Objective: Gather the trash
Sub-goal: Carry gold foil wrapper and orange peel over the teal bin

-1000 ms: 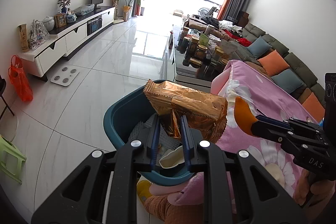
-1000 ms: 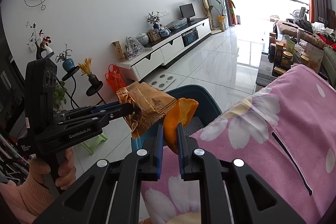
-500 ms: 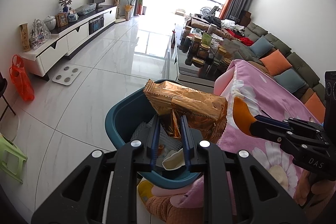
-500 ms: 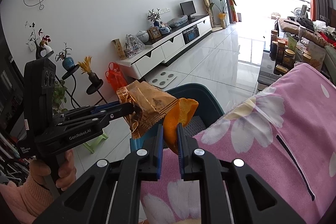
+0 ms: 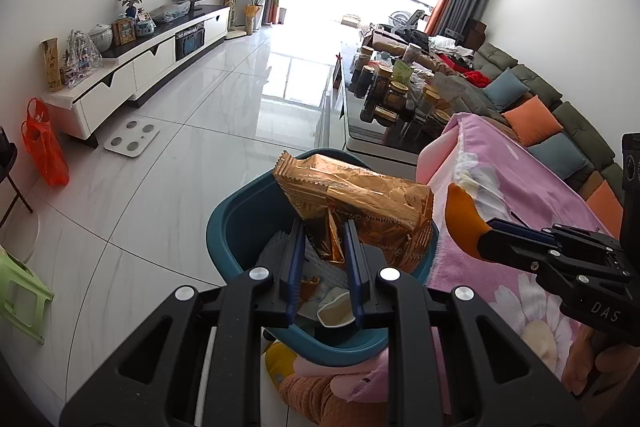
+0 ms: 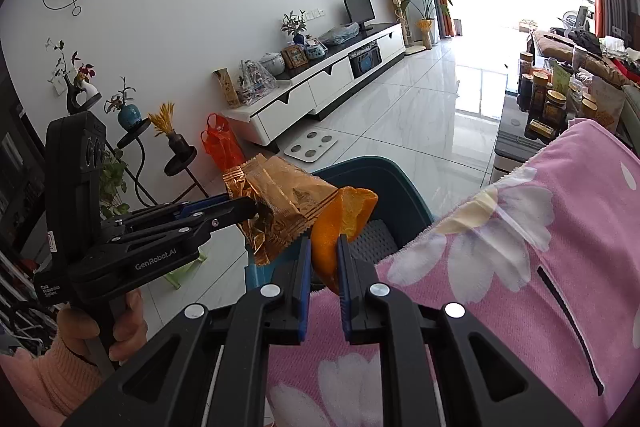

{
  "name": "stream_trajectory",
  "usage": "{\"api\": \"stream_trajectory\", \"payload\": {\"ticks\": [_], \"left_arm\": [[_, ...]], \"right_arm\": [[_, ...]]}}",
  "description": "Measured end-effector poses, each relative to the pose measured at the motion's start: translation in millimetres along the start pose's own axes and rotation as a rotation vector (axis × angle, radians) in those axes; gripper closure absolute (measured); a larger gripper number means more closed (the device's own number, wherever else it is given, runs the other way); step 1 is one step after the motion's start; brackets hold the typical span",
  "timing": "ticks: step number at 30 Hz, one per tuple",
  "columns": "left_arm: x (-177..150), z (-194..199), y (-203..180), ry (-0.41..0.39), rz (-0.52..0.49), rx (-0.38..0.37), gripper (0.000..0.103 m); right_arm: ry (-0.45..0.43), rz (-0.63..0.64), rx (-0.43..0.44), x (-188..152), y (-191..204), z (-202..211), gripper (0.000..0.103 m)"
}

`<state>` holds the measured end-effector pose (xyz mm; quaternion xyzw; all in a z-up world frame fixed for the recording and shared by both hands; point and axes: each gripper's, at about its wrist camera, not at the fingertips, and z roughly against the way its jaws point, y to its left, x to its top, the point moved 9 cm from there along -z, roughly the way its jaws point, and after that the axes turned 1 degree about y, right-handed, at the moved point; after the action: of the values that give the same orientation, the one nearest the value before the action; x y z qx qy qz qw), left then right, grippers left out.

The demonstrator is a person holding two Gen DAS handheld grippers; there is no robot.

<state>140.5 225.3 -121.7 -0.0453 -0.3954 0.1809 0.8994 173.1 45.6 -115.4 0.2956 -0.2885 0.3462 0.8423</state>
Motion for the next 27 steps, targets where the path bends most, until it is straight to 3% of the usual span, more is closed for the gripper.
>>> {"api": "stream_trajectory", "payload": {"ticks": [27], "left_arm": [[-2,-21,11,0.027,0.023,0.049,0.083]], "right_arm": [[0.063,-0.007,-0.024,5,-2,-28,0.092]]}}
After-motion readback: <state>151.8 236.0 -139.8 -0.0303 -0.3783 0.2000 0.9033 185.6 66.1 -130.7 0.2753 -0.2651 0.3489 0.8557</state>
